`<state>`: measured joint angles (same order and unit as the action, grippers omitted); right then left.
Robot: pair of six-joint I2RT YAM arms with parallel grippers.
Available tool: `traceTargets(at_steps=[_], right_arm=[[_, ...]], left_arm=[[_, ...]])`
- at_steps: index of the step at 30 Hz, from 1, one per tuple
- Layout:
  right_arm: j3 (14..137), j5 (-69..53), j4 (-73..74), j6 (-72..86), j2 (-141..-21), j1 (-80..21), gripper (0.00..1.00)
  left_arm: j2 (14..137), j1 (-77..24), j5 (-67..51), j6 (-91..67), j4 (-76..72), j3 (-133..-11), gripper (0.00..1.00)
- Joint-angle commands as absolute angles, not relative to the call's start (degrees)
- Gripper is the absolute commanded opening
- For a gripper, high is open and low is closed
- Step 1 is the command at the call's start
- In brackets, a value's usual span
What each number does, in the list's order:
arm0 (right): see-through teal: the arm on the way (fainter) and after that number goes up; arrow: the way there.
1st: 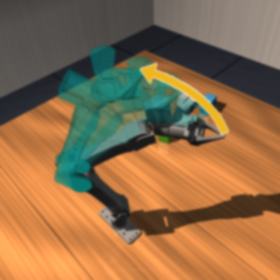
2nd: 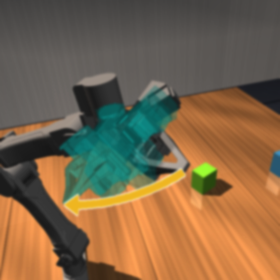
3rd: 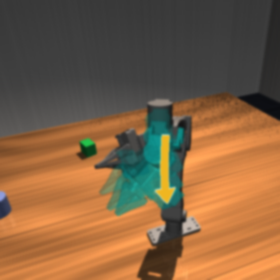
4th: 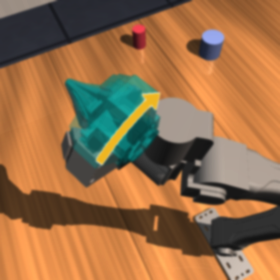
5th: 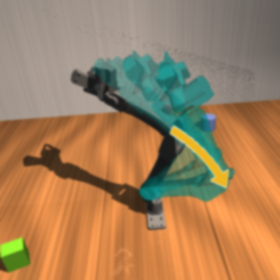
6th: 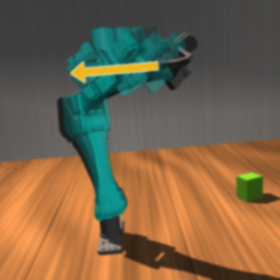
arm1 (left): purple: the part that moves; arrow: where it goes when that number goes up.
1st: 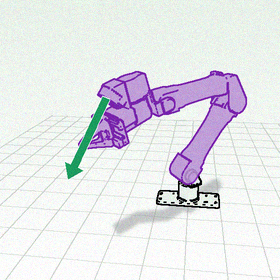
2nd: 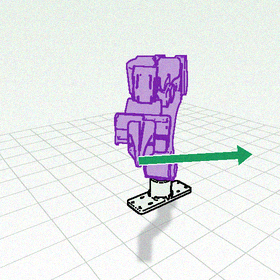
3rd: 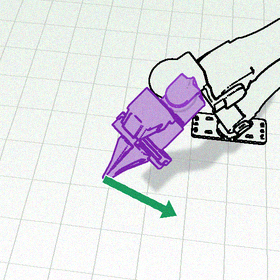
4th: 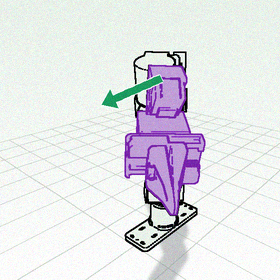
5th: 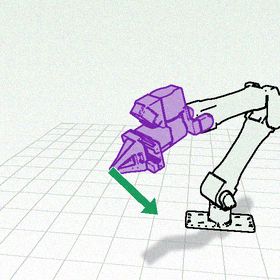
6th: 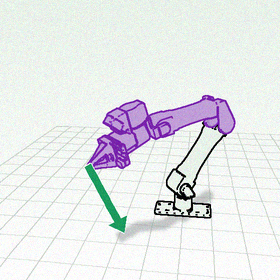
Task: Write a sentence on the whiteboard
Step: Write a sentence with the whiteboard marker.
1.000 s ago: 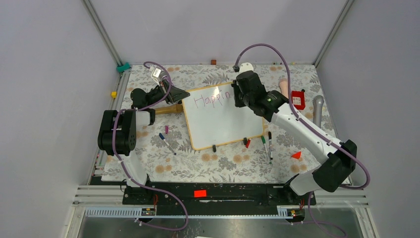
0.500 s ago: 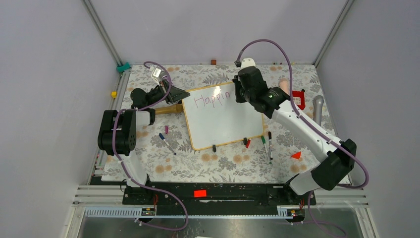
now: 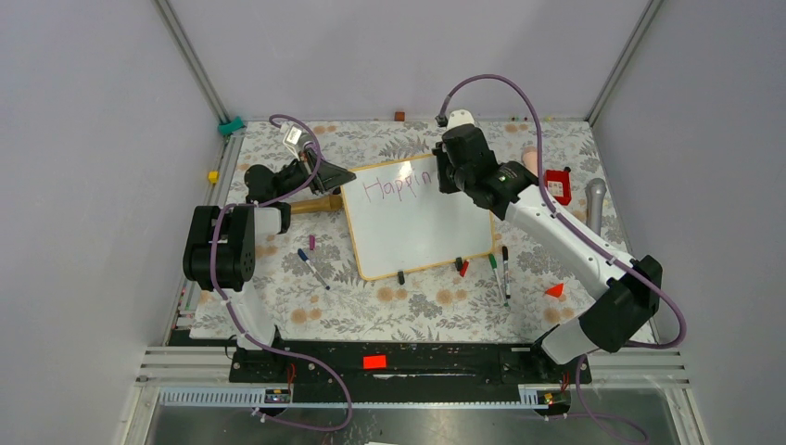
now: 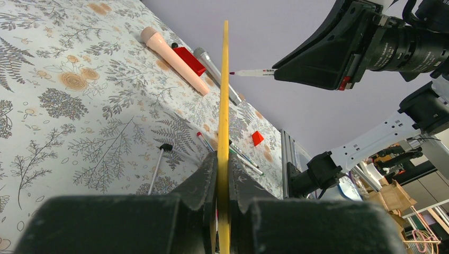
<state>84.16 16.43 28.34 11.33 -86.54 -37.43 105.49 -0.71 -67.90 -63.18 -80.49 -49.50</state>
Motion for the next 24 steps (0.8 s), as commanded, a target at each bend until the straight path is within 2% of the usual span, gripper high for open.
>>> traceTargets(at_steps=[1,24], right_arm=[[85.77,16.68,29.38,10.71,-86.94,-36.96,0.00],[86.16,22.07,30.60,11.85,-88.05,-36.12,0.00]], left_arm=[[104.88,-1.67,-72.11,-61.52,-84.32,-51.26,0.00],[104.76,-1.67,-72.24,-61.17,-84.37,-50.72,0.00]])
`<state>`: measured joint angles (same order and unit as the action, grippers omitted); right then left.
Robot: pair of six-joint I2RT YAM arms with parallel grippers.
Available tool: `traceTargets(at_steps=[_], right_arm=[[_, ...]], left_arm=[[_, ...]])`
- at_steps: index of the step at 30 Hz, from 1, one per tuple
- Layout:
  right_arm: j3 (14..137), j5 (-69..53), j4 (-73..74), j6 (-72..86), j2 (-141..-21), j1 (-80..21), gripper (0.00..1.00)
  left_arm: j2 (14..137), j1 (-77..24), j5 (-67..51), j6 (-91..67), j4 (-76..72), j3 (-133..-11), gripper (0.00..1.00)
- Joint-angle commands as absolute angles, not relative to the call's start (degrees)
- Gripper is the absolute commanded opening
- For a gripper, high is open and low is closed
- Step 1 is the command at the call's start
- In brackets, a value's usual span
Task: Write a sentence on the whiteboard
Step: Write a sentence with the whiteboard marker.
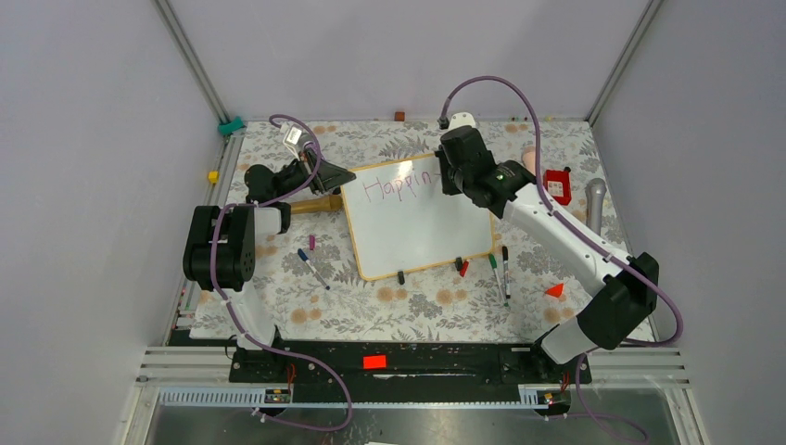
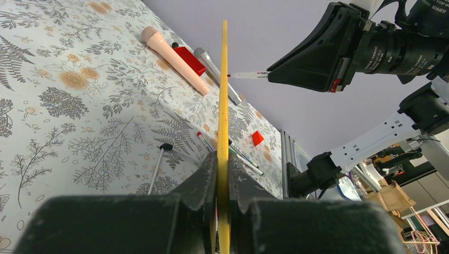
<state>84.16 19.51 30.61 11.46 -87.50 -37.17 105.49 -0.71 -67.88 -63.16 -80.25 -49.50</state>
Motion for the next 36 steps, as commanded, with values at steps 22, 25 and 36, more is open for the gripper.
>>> traceTargets(at_steps=[22,25,36], right_arm=[[87.91,15.39,29.19,12.88,-89.43,-36.03,0.00],[86.60,14.55,29.20,13.60,-88.82,-36.03,0.00],[83.70,15.57,31.53,14.02,-87.54,-36.03,0.00]], left_arm=[[104.80,-1.63,-72.23,-61.09,-84.30,-50.85,0.00],[104.85,-1.58,-72.20,-61.08,-84.34,-50.80,0.00],[105.00,-1.58,-72.16,-61.08,-84.35,-50.91,0.00]])
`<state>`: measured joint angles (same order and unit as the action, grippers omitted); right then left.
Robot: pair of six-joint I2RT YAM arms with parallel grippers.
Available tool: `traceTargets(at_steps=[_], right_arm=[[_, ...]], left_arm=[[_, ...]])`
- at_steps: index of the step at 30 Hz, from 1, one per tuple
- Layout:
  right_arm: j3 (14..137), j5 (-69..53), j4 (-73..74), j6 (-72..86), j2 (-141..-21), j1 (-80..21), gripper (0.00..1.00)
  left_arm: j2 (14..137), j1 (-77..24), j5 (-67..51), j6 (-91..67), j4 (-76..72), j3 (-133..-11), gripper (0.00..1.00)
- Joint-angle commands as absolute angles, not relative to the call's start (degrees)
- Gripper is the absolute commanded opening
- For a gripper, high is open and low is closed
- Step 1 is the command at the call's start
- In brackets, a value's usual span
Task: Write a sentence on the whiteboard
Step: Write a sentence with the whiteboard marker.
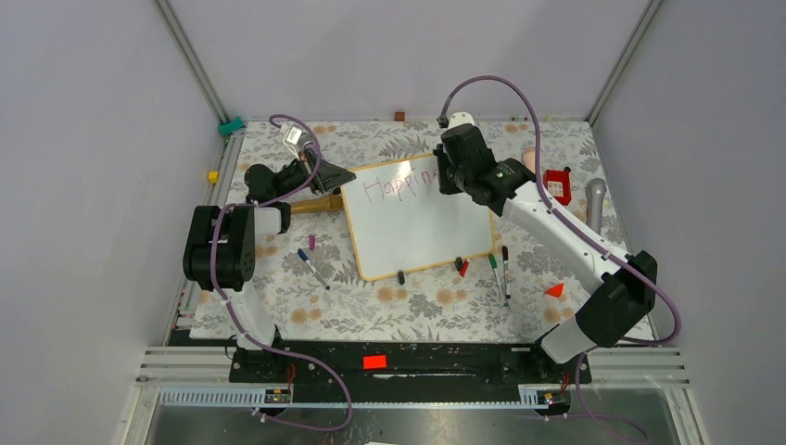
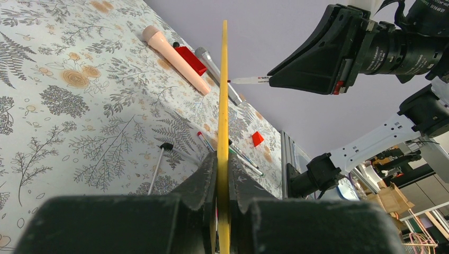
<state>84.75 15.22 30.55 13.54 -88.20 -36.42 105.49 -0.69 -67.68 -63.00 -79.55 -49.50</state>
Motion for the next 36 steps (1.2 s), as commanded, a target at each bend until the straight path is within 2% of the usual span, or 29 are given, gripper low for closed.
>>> traceTargets(at_steps=[1,18,28,36], right_arm=[[83.58,16.01,31.63,13.89,-87.53,-35.99,0.00],[86.06,19.79,33.52,12.94,-88.03,-35.38,0.00],[85.97,12.33,31.56,12.79,-84.37,-33.23,0.00],[85.35,10.99,30.48,11.57,-83.35,-31.56,0.00]], left_arm=[[105.05,-1.58,-72.10,-61.08,-84.37,-50.89,0.00],[105.07,-1.45,-72.16,-61.26,-84.37,-51.26,0.00],[105.46,-1.32,-71.76,-61.51,-84.33,-51.15,0.00],[105.57,-0.99,-71.73,-61.81,-84.32,-51.59,0.00]])
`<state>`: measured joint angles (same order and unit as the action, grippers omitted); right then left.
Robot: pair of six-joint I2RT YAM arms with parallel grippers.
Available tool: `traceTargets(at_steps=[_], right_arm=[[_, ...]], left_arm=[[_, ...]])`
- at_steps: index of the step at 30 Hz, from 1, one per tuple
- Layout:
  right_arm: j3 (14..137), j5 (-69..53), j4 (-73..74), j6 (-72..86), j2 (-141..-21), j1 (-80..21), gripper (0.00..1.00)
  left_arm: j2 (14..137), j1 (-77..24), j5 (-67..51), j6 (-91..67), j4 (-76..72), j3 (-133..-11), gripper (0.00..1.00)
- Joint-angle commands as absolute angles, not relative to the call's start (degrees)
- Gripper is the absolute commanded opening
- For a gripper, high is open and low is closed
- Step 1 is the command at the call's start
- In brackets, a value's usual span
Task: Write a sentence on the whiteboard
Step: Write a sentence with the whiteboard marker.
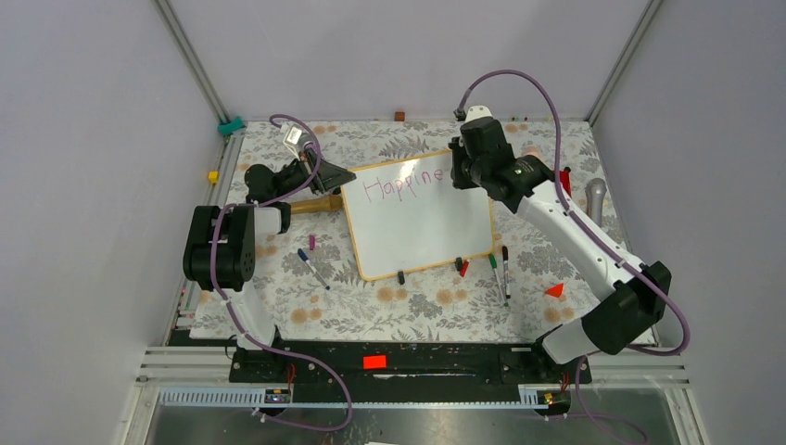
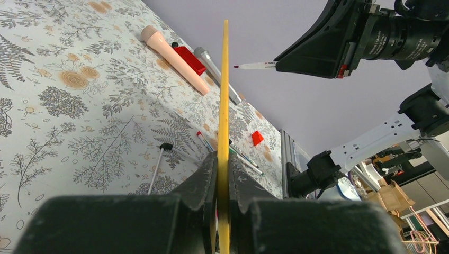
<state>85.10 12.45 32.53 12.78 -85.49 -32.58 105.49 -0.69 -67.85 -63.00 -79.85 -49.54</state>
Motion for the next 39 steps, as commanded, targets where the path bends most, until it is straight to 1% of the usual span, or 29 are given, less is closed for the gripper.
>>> traceTargets(at_steps=[1,12,19,30,39], right_arm=[[85.25,11.05,30.28,11.58,-83.37,-31.41,0.00],[86.94,13.15,30.16,12.15,-86.31,-30.59,0.00],[87.76,12.21,29.98,12.17,-87.47,-30.50,0.00],[84.44,8.45,28.88,13.14,-86.06,-30.49,0.00],[82.28,10.55,31.32,12.87,-84.99,-30.45,0.00]], left_arm=[[105.64,-0.99,-71.79,-61.83,-84.35,-51.58,0.00],[105.47,-0.88,-71.86,-61.64,-84.38,-51.28,0.00],[105.33,-0.88,-71.95,-61.52,-84.33,-51.24,0.00],[105.49,-0.90,-71.90,-61.44,-84.36,-51.26,0.00],[105.47,-0.88,-71.97,-61.37,-84.37,-51.35,0.00]])
